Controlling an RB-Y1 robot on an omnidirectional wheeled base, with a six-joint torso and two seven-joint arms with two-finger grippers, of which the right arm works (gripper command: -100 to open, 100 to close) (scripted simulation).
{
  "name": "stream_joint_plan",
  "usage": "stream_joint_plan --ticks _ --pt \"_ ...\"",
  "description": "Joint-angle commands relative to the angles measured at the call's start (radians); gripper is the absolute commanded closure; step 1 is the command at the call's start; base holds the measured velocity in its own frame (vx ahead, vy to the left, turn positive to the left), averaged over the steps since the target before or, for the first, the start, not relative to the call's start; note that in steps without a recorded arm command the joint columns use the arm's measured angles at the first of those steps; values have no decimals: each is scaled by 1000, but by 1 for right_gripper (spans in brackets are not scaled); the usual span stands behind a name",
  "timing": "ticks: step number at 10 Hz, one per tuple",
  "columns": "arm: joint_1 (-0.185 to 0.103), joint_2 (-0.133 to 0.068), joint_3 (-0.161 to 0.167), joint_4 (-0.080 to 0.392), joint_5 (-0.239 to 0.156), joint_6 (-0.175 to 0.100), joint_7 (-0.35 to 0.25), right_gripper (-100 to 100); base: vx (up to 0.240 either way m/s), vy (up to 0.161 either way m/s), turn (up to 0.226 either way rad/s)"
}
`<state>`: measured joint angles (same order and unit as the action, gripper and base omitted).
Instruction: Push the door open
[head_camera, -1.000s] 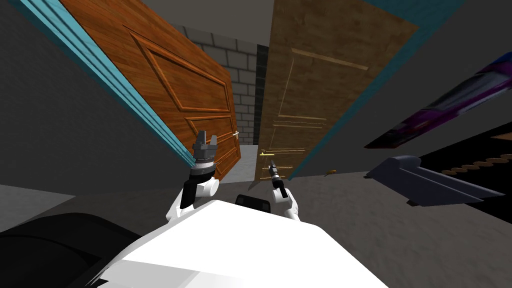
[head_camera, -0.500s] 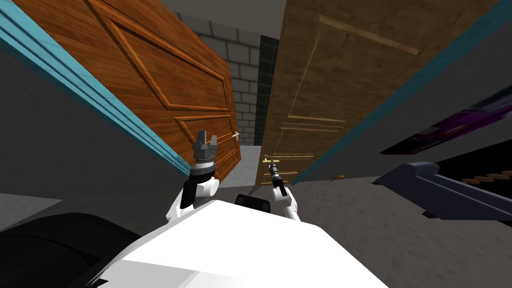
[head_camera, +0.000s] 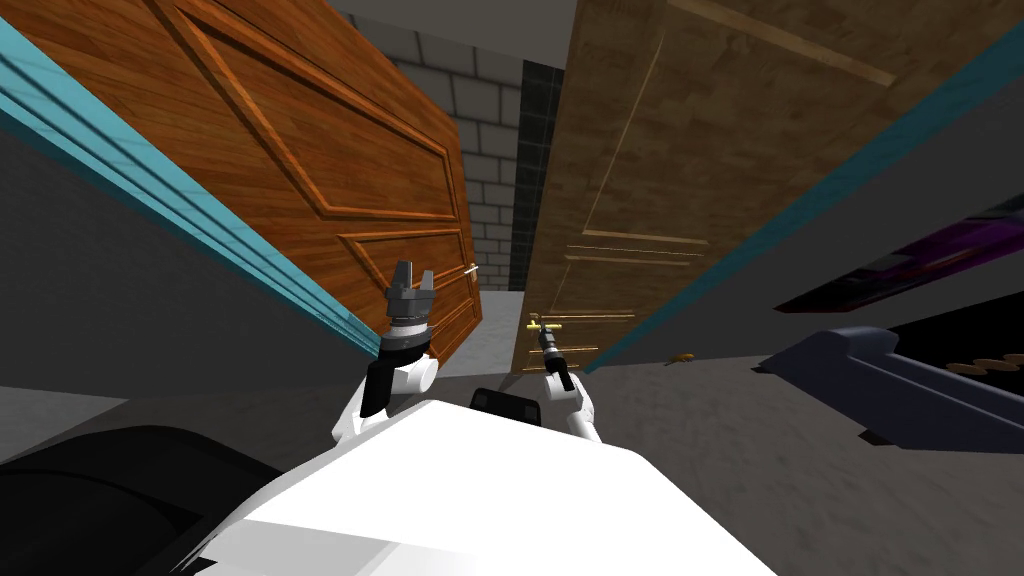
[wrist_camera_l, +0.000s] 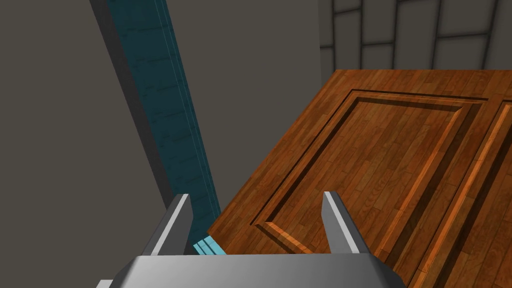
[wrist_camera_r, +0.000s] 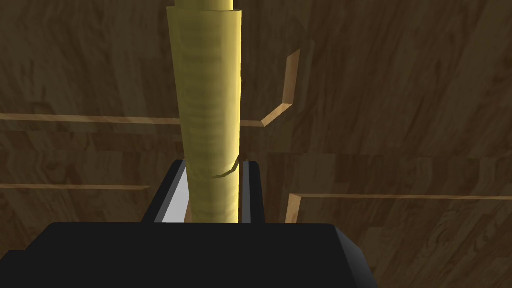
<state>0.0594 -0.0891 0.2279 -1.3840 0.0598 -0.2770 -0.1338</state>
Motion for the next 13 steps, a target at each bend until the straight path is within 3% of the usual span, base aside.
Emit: stream_joint_plan --ticks 1,6,13 --pt "5 0 2 1 0 0 -1 100 0 0 0" --pt "-4 -1 -23 5 -2 1 5 100 83 33 -19" --pt "-18 3 -107 25 -10 4 25 100 168 103 -55"
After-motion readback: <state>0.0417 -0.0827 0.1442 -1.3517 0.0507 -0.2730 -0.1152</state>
